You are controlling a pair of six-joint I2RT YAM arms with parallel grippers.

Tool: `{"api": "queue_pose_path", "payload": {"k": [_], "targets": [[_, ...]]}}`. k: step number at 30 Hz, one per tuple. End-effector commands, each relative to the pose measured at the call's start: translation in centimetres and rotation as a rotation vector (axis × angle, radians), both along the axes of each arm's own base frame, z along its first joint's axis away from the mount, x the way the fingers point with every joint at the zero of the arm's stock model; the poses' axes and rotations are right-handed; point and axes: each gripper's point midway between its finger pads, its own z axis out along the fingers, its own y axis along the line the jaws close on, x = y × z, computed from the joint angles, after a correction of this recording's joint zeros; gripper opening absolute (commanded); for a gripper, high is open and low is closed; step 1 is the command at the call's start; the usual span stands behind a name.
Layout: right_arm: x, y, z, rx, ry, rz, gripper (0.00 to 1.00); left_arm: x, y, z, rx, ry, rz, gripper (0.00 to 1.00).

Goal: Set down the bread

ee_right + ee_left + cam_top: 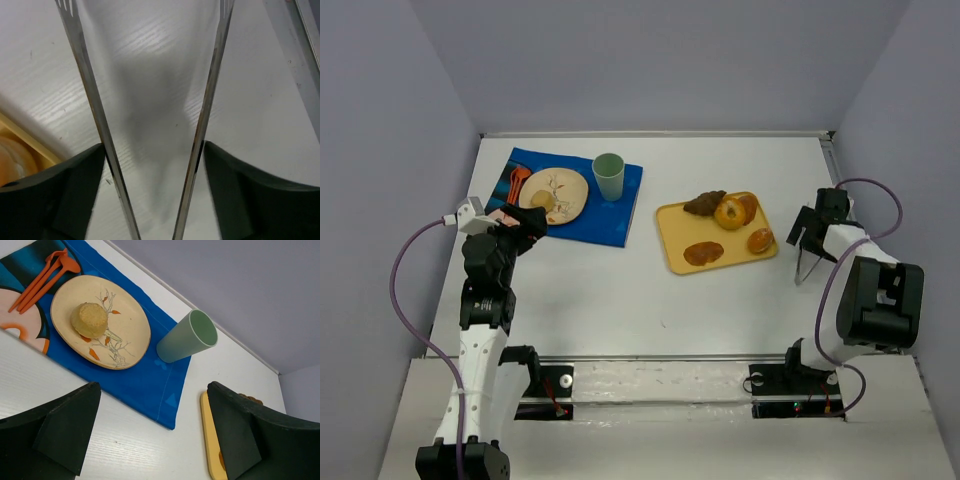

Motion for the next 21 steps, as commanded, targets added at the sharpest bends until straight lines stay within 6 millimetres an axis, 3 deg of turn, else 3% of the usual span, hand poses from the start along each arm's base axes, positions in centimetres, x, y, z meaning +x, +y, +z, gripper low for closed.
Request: {"api": "queue_pose_path", "payload": {"k": [1, 5, 7, 13, 17, 21], "targets": [[0.7, -1.7, 3.5, -0.082, -0.107, -0.064, 1.0, 0.3, -0.3, 2.5, 0.001, -0.072, -0.017, 0.99], [0.6, -1.5, 7.5, -0.089, -0.216, -0.065, 1.0, 0.4, -0.2, 2.3, 0.003, -0.063, -0.013, 0.99], [0.6, -0.8, 10.6, -0.076, -0.316, -0.05, 1.0, 0.5, -0.2, 2.2, 0.003, -0.06, -0.008, 0.99], [-0.5, 3.0, 18.4, 0.077, -0.618, 0.01, 1.0, 0.7, 0.3, 1.7, 0.001, -0.032, 0.021, 0.99], [-2.1, 4.0, 20.6, 0.143, -0.746, -0.036, 1.0, 1.1, 0.4, 1.3, 0.001, -0.012, 0.025, 0.99], [-3.8, 4.7, 20.4, 0.183, -0.801, -0.057, 1.0, 1.6, 0.6, 0.9, 0.001, 0.009, 0.032, 0.99]]}}
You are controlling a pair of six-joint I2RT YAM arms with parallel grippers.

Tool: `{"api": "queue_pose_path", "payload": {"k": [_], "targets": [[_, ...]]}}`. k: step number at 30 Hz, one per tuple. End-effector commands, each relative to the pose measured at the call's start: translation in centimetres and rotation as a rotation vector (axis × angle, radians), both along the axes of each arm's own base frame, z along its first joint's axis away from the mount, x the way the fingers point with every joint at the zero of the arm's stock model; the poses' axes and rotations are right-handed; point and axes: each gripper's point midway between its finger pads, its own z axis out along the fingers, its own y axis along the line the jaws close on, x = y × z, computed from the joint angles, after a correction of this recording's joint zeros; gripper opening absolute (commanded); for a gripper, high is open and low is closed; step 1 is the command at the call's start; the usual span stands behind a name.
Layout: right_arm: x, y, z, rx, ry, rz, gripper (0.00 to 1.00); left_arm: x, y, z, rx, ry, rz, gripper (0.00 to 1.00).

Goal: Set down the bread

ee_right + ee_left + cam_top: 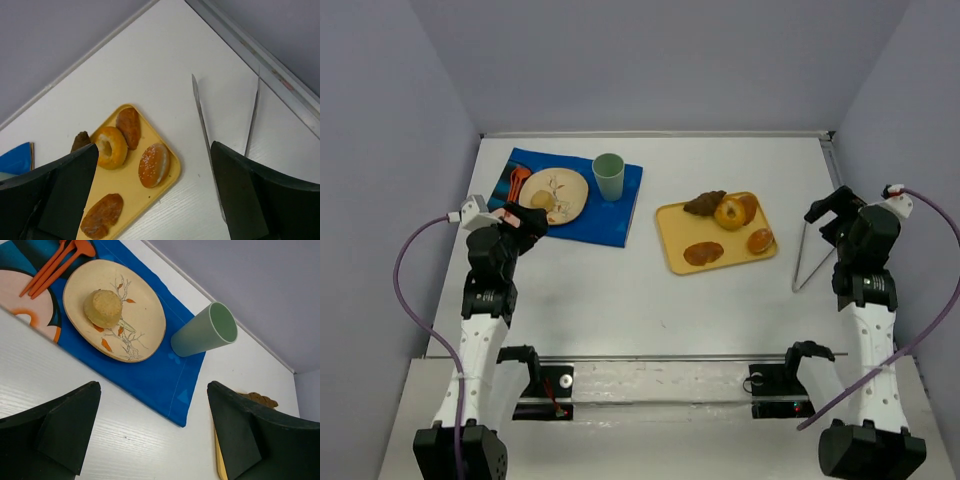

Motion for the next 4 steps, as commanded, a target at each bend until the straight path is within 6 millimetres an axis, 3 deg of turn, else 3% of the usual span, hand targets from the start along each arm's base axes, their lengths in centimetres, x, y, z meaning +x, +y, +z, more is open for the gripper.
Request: {"api": "queue_pose_path", "payload": {"k": [1, 4], "targets": [[-1.2, 1.4, -1.8, 0.102, -0.038, 0.015, 1.0, 1.1, 0.3, 2.7, -0.001, -0.052, 0.017, 0.99], [-1.1, 2.5, -1.7, 0.105, -0.09, 0.081, 1.0, 2.1, 0.5, 2.3, -0.005, -0.032, 0.03, 0.99]]}}
